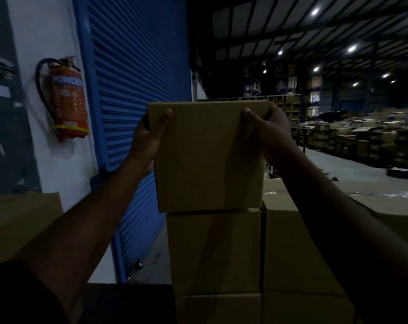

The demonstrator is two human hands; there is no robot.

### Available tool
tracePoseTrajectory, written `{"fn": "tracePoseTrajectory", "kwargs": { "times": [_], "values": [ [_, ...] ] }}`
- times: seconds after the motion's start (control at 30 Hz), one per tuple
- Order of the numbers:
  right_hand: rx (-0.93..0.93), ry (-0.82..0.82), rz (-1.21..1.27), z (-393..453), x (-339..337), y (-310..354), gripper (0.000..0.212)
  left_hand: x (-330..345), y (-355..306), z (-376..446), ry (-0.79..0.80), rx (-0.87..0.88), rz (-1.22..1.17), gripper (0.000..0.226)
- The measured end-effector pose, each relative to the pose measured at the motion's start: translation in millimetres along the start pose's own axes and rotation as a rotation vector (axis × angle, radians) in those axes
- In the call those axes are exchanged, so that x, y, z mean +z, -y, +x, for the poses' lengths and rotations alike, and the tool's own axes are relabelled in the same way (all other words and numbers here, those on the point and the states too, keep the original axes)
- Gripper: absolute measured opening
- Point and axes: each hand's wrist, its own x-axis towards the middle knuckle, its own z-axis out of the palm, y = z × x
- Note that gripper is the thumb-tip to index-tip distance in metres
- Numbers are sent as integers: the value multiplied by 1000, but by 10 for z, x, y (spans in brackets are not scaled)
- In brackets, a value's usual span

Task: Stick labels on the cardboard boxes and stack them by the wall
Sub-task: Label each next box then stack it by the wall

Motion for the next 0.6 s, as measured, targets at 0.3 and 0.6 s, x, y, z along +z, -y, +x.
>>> {"fn": "tracePoseTrajectory", "kwargs": {
  "times": [0.3,0.6],
  "values": [
    [54,-30,-31,205,56,-418,54,19,452,261,-42,-92,91,42],
    [-2,-89,-24,165,40,-505,52,89,484,255,-41,-29,92,43]
  ]
}}
